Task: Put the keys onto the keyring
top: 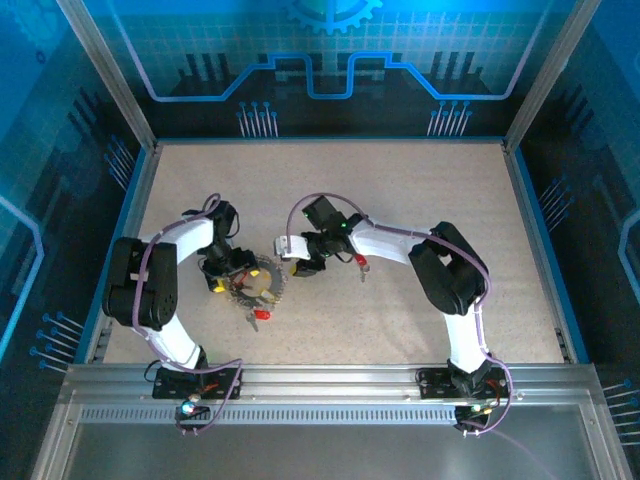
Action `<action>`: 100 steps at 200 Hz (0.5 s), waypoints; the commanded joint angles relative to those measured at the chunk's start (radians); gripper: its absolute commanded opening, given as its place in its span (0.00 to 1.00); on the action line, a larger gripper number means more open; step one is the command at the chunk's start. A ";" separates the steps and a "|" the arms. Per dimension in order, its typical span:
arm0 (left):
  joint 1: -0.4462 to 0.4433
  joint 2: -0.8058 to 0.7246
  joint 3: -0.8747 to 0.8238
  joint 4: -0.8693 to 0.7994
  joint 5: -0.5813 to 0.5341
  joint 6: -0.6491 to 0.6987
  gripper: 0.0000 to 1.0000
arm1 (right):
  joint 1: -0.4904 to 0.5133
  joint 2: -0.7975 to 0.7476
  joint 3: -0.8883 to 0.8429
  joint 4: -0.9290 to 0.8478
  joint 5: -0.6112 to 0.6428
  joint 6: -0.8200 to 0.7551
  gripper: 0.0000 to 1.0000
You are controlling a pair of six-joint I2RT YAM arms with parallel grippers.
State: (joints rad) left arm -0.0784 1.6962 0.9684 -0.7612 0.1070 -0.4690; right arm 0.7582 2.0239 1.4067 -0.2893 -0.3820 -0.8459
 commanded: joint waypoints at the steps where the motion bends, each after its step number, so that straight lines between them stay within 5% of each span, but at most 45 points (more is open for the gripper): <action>1: -0.046 -0.008 -0.019 0.462 0.245 0.049 0.85 | 0.007 0.076 0.129 -0.162 0.029 -0.219 0.41; 58: -0.013 -0.223 -0.058 0.334 0.058 0.012 0.88 | 0.025 0.216 0.306 -0.355 0.059 -0.316 0.40; 100: 0.029 -0.330 -0.095 0.314 0.033 0.007 0.89 | -0.020 0.190 0.318 -0.472 0.008 -0.337 0.40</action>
State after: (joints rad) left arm -0.0559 1.4296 0.8917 -0.4614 0.1509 -0.4648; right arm 0.7670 2.2047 1.7092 -0.5961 -0.3618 -1.1431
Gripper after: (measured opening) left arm 0.889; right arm 0.399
